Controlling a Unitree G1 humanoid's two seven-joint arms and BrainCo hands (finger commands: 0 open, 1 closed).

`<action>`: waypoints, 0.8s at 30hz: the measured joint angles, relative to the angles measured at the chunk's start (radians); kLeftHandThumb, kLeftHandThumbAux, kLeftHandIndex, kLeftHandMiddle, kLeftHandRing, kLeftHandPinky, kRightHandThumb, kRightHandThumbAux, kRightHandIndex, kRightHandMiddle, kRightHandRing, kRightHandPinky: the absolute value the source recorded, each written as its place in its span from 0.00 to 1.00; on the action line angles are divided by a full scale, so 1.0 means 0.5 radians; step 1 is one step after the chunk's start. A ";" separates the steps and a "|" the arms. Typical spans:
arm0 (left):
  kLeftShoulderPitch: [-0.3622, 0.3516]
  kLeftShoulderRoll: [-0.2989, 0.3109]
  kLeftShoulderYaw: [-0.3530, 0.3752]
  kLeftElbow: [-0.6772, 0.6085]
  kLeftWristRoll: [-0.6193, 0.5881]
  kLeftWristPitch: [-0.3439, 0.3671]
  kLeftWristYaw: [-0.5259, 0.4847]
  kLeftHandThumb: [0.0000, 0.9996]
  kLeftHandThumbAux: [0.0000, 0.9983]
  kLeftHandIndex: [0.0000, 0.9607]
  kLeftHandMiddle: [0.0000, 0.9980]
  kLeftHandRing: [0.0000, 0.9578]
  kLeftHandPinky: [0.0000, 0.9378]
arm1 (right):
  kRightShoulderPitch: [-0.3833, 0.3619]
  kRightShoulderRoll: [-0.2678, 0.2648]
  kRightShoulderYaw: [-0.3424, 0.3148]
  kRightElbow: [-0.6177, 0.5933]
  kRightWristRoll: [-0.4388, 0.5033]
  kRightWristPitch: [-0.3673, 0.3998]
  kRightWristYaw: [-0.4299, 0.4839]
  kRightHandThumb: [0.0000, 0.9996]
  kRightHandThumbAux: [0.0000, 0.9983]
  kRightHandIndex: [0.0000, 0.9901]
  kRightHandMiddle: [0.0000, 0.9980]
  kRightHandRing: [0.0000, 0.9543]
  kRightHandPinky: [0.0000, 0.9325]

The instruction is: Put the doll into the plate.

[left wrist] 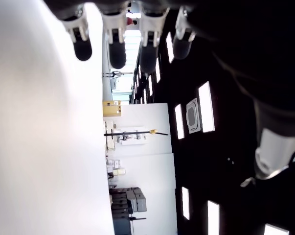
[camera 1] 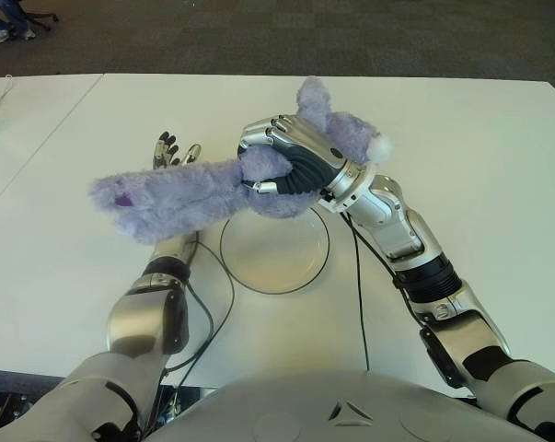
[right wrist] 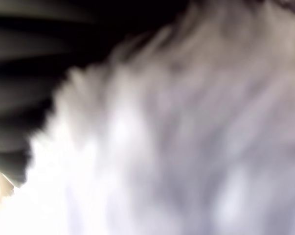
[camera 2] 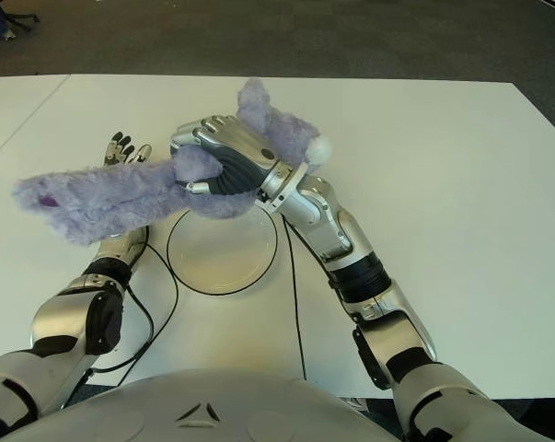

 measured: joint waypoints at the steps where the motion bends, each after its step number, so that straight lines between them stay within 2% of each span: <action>1: -0.001 0.000 -0.002 0.000 0.000 0.000 0.000 0.00 0.59 0.02 0.07 0.05 0.01 | 0.000 0.012 0.002 -0.010 0.003 0.008 0.010 0.71 0.72 0.44 0.83 0.87 0.91; 5: -0.002 0.000 -0.009 0.000 0.000 0.002 0.004 0.00 0.61 0.00 0.04 0.01 0.01 | 0.000 0.052 0.018 -0.039 0.011 0.020 0.045 0.71 0.71 0.44 0.83 0.87 0.91; 14: -0.006 0.000 -0.059 0.000 0.002 0.012 0.018 0.00 0.61 0.00 0.04 0.01 0.01 | 0.007 0.132 0.125 -0.041 0.028 0.018 0.063 0.71 0.71 0.44 0.83 0.86 0.91; 24: -0.010 -0.005 -0.076 0.000 0.002 0.015 0.022 0.00 0.61 0.00 0.04 0.01 0.01 | 0.007 0.155 0.170 -0.042 0.028 0.018 0.063 0.71 0.71 0.44 0.83 0.86 0.91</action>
